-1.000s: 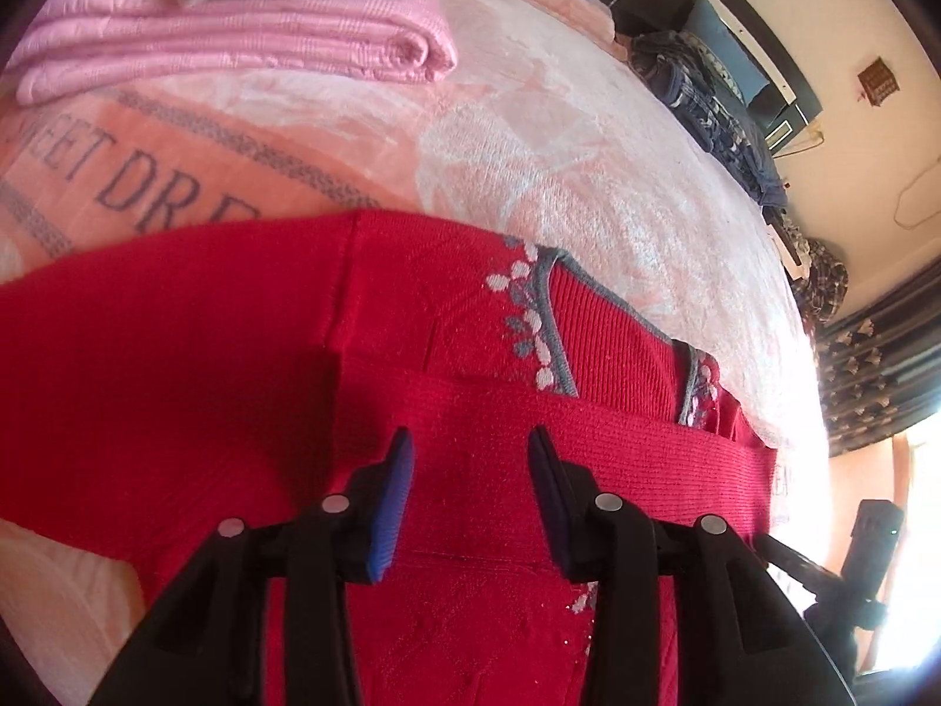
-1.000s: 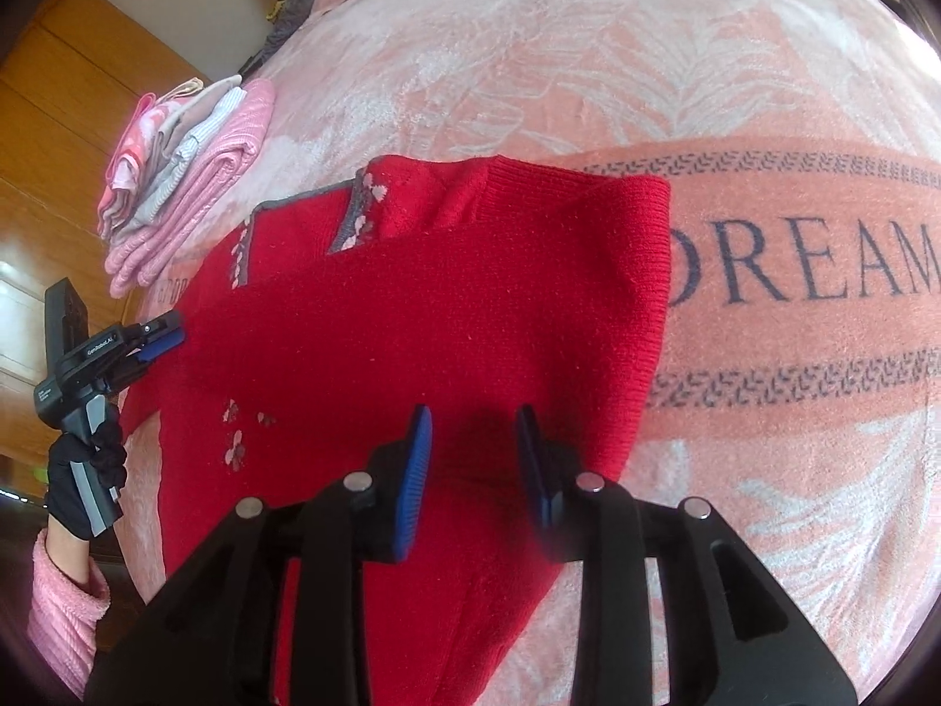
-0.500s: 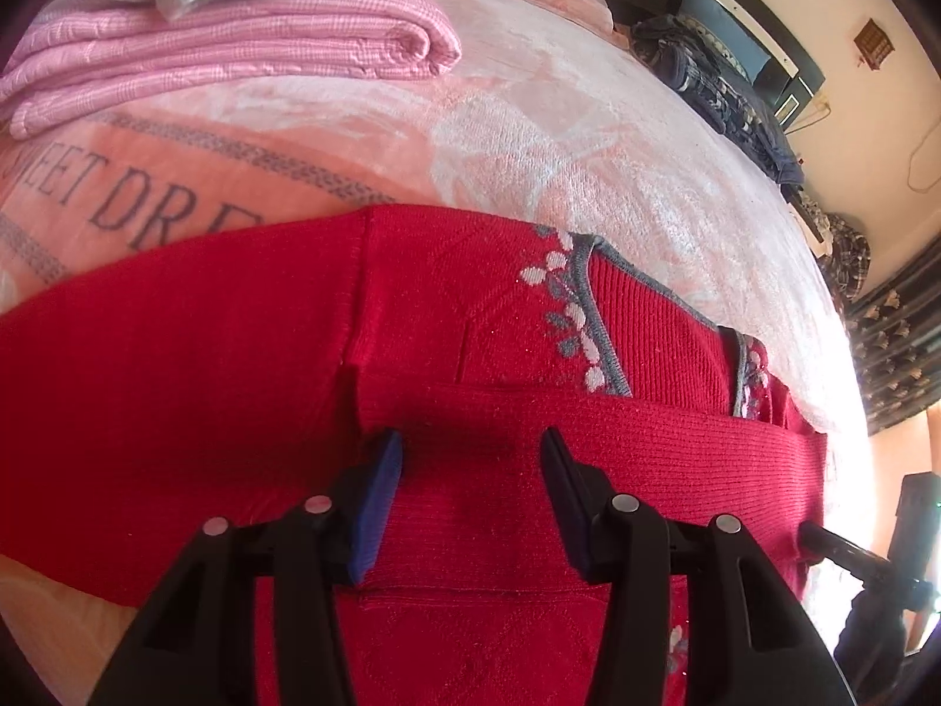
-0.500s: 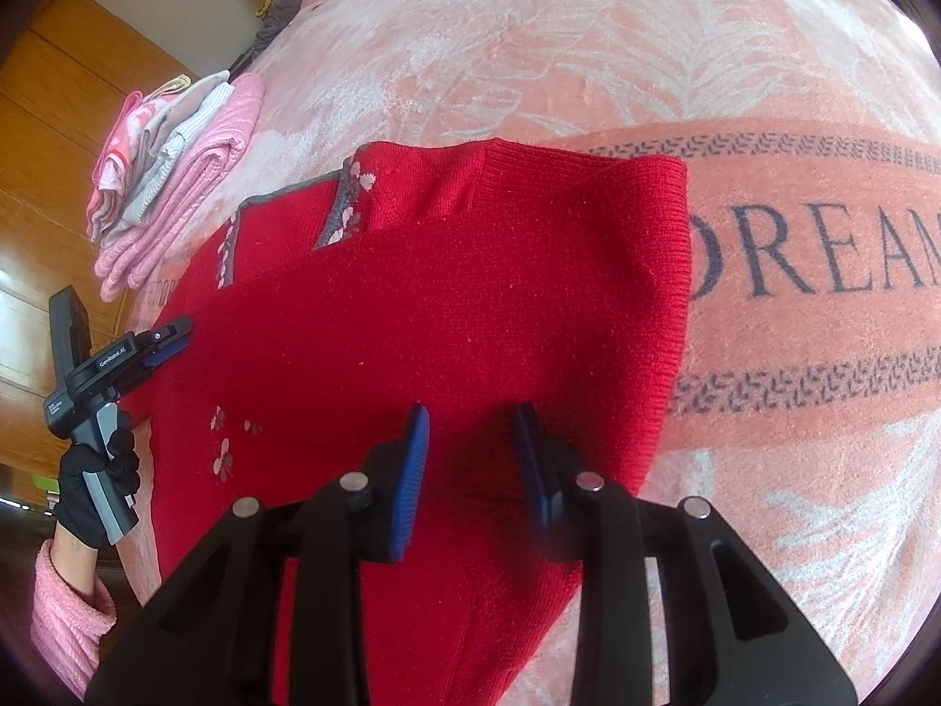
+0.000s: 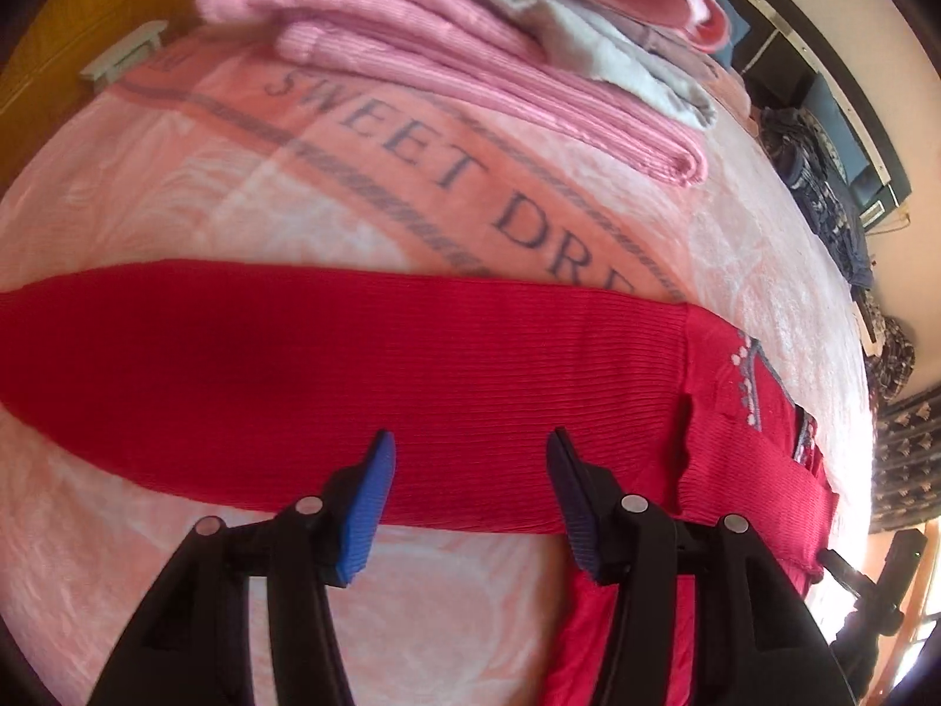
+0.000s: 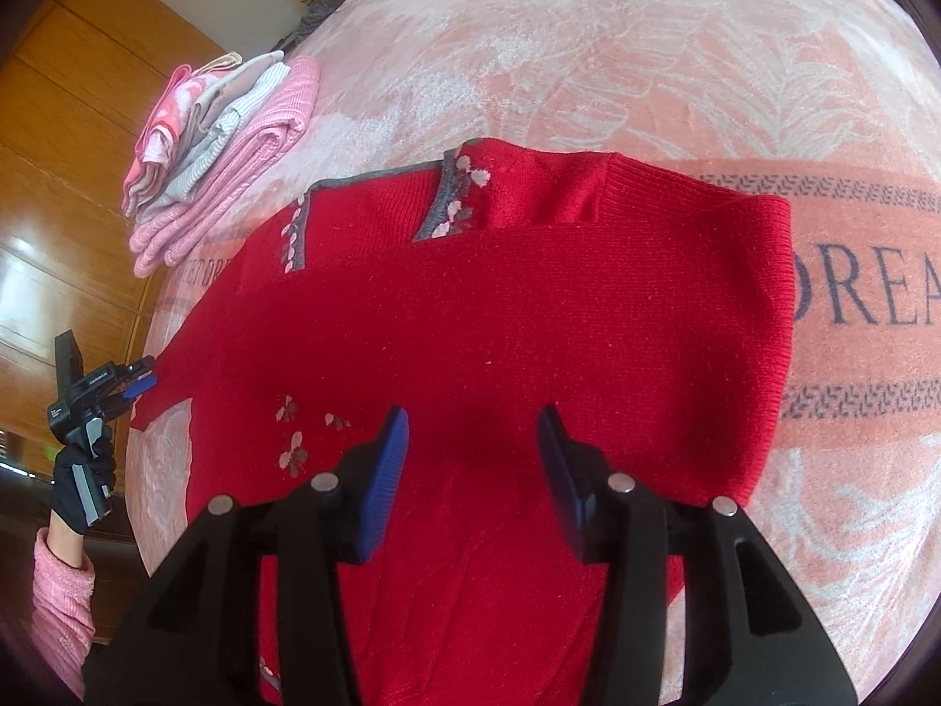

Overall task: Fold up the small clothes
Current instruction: 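Move the left gripper to the other sleeve cuff and grasp it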

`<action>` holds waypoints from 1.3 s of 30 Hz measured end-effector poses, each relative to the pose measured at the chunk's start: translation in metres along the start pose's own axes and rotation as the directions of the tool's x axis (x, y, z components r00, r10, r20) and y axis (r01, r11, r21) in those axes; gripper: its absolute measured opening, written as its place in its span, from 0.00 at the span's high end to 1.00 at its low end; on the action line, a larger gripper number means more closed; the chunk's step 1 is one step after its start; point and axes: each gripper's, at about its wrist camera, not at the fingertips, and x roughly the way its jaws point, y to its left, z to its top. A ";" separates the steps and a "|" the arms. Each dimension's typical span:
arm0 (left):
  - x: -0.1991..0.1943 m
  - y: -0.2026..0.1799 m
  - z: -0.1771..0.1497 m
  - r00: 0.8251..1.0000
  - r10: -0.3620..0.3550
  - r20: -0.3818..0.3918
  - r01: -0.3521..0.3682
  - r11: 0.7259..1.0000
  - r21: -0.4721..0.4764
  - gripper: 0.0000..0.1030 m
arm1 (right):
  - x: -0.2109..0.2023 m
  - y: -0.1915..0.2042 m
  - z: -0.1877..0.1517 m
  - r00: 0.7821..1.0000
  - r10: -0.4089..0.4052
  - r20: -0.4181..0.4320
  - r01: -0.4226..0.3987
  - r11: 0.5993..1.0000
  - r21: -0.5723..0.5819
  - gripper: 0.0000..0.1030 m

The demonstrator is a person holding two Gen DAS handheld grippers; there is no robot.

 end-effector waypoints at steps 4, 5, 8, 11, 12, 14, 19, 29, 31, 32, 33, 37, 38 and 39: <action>-0.025 0.077 0.006 0.996 0.083 0.029 -0.080 0.992 -0.093 0.45 | 0.009 0.018 0.000 1.000 -0.008 -0.022 0.007 1.000 -0.028 0.55; -0.031 0.097 0.007 0.992 0.117 0.036 -0.111 0.986 -0.126 0.45 | 0.012 0.022 0.000 1.000 -0.011 -0.026 0.010 0.999 -0.037 0.55; -0.045 0.156 0.010 0.984 0.174 0.048 -0.158 0.960 -0.229 0.45 | 0.022 0.031 0.001 0.999 -0.013 -0.042 0.011 0.999 -0.049 0.55; -0.054 0.202 0.010 0.979 0.195 0.062 -0.167 0.937 -0.308 0.45 | 0.031 0.036 0.001 0.998 -0.024 -0.054 0.021 0.998 -0.061 0.55; -0.057 0.215 0.010 0.980 0.180 0.079 -0.144 0.932 -0.333 0.45 | 0.034 0.037 0.002 0.998 -0.029 -0.056 0.025 0.998 -0.062 0.54; -0.058 0.236 0.011 0.984 0.149 0.102 -0.103 0.928 -0.357 0.45 | 0.039 0.038 0.004 0.998 -0.031 -0.058 0.028 0.998 -0.058 0.53; -0.053 0.272 0.012 0.986 0.113 0.124 -0.051 0.908 -0.417 0.45 | 0.046 0.040 0.007 0.998 -0.043 -0.054 0.039 0.997 -0.073 0.51; -0.069 0.285 0.017 0.978 0.158 0.137 -0.086 0.903 -0.422 0.44 | 0.048 0.037 0.007 0.998 -0.029 -0.049 0.025 0.997 -0.070 0.51; -0.071 0.293 0.014 0.976 0.179 0.126 -0.108 0.893 -0.436 0.42 | 0.049 0.037 0.008 0.998 -0.029 -0.049 0.026 0.997 -0.068 0.52; -0.068 0.297 0.012 0.977 0.184 0.112 -0.116 0.888 -0.445 0.42 | 0.049 0.036 0.008 0.998 -0.028 -0.048 0.025 0.998 -0.065 0.52; -0.063 0.302 0.010 0.980 0.172 0.098 -0.109 0.883 -0.457 0.42 | 0.049 0.036 0.008 0.998 -0.029 -0.048 0.026 0.998 -0.065 0.52; -0.055 0.315 0.005 0.984 0.110 0.143 -0.023 0.863 -0.504 0.41 | 0.051 0.038 0.008 0.998 -0.040 -0.047 0.036 0.996 -0.077 0.52; -0.055 0.315 0.007 0.982 0.104 0.155 -0.012 0.864 -0.503 0.40 | 0.051 0.038 0.009 0.998 -0.039 -0.047 0.036 0.997 -0.074 0.52; -0.055 0.315 0.010 0.981 0.103 0.166 -0.008 0.869 -0.495 0.40 | 0.051 0.038 0.009 0.998 -0.038 -0.045 0.035 0.997 -0.071 0.51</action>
